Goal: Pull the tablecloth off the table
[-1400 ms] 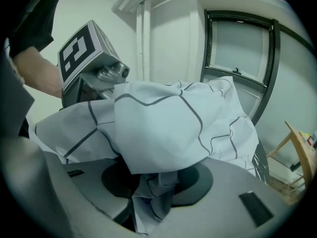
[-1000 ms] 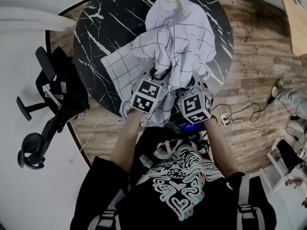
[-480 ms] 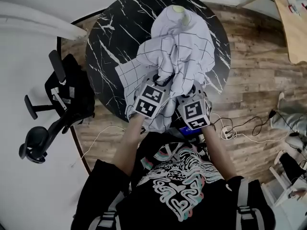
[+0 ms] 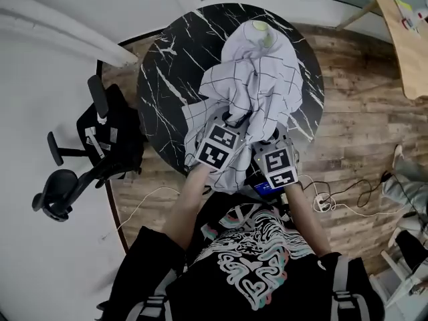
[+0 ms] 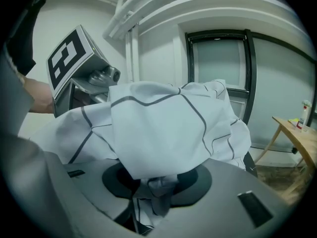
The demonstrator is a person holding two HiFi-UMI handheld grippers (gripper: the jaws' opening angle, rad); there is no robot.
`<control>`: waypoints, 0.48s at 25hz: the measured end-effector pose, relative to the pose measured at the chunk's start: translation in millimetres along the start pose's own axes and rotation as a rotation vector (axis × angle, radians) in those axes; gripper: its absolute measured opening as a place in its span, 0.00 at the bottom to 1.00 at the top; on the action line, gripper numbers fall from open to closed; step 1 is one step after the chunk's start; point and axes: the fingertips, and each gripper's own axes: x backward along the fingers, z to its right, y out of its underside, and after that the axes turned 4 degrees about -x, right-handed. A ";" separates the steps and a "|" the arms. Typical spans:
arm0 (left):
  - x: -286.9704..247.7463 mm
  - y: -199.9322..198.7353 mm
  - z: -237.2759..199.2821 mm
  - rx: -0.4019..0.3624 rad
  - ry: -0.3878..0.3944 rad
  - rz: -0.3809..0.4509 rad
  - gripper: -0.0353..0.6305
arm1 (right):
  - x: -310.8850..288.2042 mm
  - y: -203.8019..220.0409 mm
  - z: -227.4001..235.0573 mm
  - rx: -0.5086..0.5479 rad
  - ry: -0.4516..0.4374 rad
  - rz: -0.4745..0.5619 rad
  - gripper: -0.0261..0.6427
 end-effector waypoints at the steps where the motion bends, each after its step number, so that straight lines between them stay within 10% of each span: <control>1: 1.0 -2.4 1.5 -0.012 -0.001 -0.002 0.18 | 2.0 -1.5 0.4 -0.002 0.003 0.005 0.26; 12: 20.3 -24.1 10.9 -0.065 -0.006 0.036 0.17 | 21.2 -22.9 -3.3 0.003 0.034 0.051 0.25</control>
